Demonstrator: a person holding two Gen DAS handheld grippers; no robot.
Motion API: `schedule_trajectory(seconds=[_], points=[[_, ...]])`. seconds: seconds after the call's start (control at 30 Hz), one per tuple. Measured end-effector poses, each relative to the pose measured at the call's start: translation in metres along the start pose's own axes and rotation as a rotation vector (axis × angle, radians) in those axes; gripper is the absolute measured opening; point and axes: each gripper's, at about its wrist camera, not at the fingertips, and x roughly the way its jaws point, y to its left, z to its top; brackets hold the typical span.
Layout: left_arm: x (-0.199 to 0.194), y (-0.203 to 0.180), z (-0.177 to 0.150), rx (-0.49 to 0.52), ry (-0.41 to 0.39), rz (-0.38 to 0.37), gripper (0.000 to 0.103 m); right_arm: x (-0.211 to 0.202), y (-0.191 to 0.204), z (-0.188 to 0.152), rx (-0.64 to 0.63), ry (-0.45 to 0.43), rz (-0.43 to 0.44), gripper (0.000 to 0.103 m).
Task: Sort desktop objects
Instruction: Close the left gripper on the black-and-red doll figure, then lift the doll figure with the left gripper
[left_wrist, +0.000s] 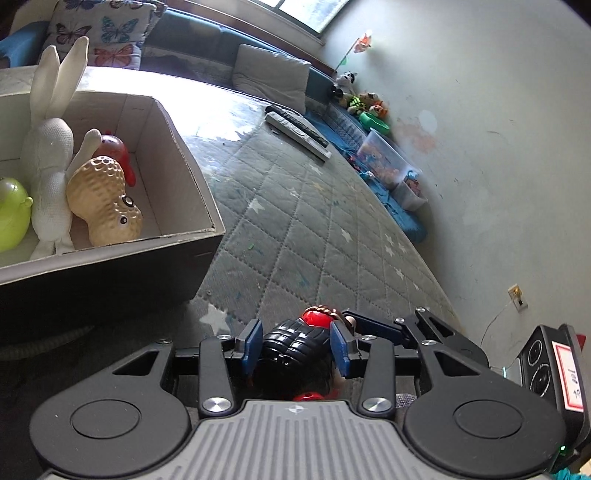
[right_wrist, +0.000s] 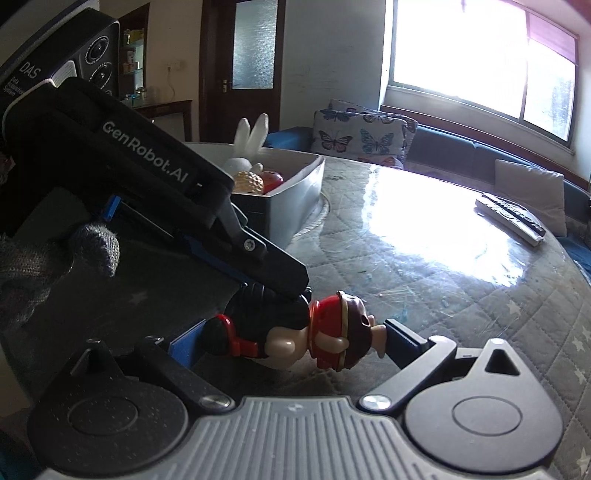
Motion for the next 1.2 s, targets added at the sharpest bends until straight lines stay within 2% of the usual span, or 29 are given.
schedule_trajectory(seconds=[0.13, 0.27, 0.43, 0.63, 0.87, 1.2], points=[[-0.001, 0.002, -0.002, -0.022, -0.001, -0.003, 0.042, 0.0, -0.001, -0.001, 0.018, 0.0, 0.007, 0.099], [-0.005, -0.001, -0.003, 0.012, -0.006, -0.001, 0.042, -0.003, 0.003, 0.003, 0.002, -0.017, -0.007, 0.1], [-0.01, 0.001, -0.001, 0.001, -0.009, -0.016, 0.042, -0.004, 0.005, 0.011, -0.01, -0.039, -0.02, 0.099], [-0.014, -0.001, 0.0, 0.035, -0.029, 0.024, 0.042, 0.005, 0.009, 0.019, -0.043, -0.036, -0.006, 0.099], [-0.023, 0.01, 0.002, 0.01, -0.051, 0.022, 0.042, 0.011, 0.013, 0.022, -0.064, -0.034, -0.004, 0.098], [-0.014, 0.016, 0.0, -0.02, -0.027, 0.015, 0.042, -0.008, 0.012, 0.012, 0.005, -0.037, -0.025, 0.097]])
